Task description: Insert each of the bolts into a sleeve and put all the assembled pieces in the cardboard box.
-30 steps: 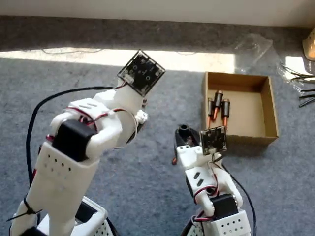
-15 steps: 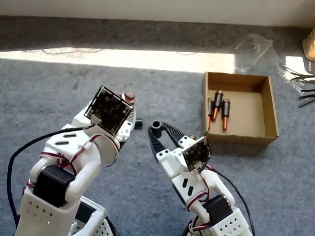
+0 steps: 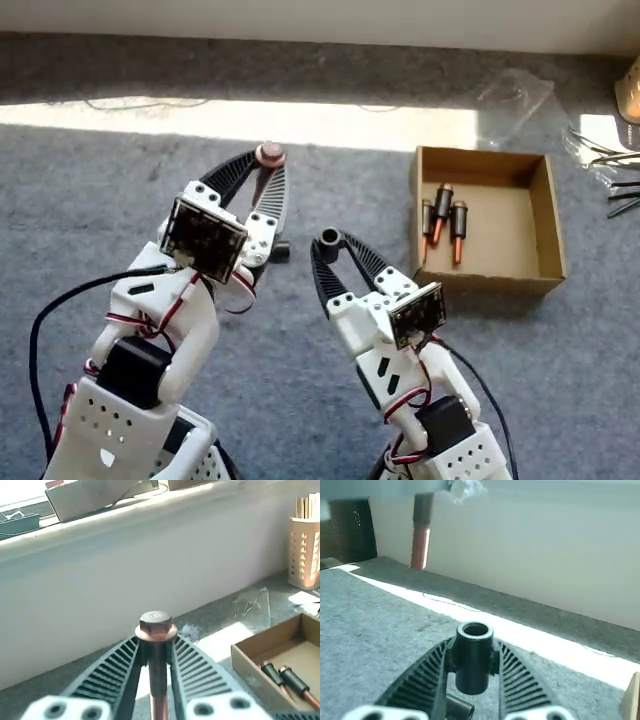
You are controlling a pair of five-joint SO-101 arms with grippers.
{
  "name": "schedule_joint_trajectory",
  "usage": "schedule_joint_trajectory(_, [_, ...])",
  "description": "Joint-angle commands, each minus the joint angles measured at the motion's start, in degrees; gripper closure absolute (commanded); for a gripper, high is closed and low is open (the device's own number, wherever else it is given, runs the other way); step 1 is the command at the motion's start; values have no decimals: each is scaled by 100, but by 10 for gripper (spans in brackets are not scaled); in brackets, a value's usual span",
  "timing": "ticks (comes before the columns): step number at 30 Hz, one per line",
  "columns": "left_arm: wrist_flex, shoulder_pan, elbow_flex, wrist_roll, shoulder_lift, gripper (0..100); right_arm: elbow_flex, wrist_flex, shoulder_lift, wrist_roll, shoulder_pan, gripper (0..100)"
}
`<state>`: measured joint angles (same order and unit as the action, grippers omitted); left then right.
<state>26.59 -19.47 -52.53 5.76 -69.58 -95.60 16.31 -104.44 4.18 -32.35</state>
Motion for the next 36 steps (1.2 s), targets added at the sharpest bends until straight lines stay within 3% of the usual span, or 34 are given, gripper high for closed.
schedule_joint_trajectory(1, [-844, -13, -84, -202, -66, 995, -866, 224, -40, 70, 84, 993])
schedule_joint_trajectory(6, [-1521, -585, -356, -202, -66, 994, -866, 242, -48, 88, 84, 993])
schedule_joint_trajectory(11, [-1582, -1156, -444, -264, -66, 994, -866, 242, -48, 105, 84, 993])
schedule_joint_trajectory(16, [-1574, -971, -479, -1662, -66, 994, -866, 242, -48, 105, 101, 993])
schedule_joint_trajectory(36, [-932, -927, -725, -2136, -84, 994, -866, 259, -48, 105, 101, 993])
